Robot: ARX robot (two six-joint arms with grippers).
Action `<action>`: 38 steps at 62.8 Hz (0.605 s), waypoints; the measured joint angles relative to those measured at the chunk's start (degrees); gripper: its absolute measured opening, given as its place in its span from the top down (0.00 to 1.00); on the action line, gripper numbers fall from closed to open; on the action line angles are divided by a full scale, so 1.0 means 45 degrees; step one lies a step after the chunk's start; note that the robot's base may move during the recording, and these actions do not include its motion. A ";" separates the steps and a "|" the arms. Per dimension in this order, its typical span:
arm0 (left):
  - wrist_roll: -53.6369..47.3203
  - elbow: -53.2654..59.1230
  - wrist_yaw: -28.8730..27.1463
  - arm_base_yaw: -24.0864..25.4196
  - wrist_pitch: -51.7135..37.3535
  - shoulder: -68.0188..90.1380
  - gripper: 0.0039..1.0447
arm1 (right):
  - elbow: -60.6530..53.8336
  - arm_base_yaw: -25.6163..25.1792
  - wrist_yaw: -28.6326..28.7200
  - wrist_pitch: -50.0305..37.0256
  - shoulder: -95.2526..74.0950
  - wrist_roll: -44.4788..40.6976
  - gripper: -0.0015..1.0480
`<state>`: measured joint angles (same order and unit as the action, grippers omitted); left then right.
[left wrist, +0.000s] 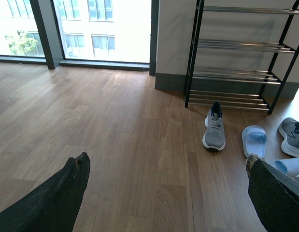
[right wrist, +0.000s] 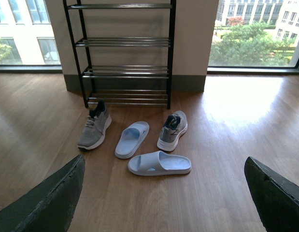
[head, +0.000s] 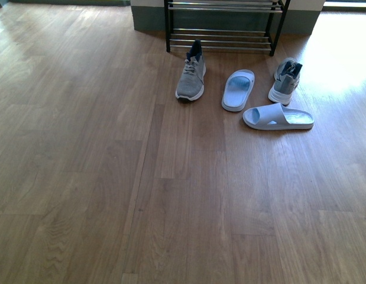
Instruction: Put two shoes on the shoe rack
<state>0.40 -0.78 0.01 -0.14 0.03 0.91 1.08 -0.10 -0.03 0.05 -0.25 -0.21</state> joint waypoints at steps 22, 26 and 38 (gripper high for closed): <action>0.0000 0.0000 0.0000 0.0000 -0.0005 0.0000 0.09 | 0.0000 0.0000 0.0005 0.0000 0.0000 0.0000 0.09; 0.0000 0.0000 0.0000 0.0000 -0.0005 0.0000 0.09 | 0.0000 0.0000 0.0005 0.0000 0.0000 0.0000 0.09; 0.0000 0.0000 0.0000 0.0000 -0.0005 0.0000 0.09 | 0.0000 0.0000 0.0000 0.0000 0.0000 0.0000 0.09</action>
<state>0.40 -0.78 0.01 -0.14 0.01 0.91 1.08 -0.10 -0.03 0.05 -0.25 -0.21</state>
